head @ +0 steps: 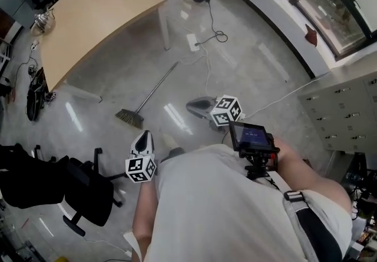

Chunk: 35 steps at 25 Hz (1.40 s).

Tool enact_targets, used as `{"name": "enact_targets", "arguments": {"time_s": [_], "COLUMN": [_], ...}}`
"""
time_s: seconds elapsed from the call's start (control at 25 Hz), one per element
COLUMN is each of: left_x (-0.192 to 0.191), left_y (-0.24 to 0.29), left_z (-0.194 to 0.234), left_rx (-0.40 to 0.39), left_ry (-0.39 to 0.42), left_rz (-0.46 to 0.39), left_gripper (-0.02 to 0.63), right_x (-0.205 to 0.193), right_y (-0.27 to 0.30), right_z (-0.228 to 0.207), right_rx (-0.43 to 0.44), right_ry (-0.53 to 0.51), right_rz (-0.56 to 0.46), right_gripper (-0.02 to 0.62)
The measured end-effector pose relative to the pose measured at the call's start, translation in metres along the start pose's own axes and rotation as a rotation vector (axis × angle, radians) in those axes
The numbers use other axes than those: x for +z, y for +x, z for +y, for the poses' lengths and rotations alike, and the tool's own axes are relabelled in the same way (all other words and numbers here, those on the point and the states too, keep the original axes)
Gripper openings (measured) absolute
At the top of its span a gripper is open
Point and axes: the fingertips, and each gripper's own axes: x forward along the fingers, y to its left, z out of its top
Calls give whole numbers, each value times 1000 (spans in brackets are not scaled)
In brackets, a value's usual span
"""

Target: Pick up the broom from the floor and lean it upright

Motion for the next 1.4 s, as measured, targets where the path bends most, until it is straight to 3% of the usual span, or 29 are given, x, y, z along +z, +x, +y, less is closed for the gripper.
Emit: {"name": "enact_targets", "arguments": {"time_s": [0.24,0.36,0.8,1.12,1.32,1.4], "left_x": [21,35,39,81,120,128], "left_y": [27,34,41,128,215,228], "left_z": [59,92,94,96,105,109], "left_rx": [-114,-116,-123,-110,-98,-93], "left_ry": [14,29,-15,29,93,109], "left_rz": [24,43,67,144,233,250], "left_gripper": [14,15,15,14,14,14], "right_x": [40,64,65,109,141,141], "right_y": [52,78,83,107,111,109], "right_z": [-13,-18,-17,-106,-203,-218], "right_rx": [-102,-110,-99,-44,-20,-17], "right_ry": [-22,-62,-61,1,74,86], "right_rz": [-7,-5,33,1,-62,-65], "right_gripper": [18,18,18,18,18,18]}}
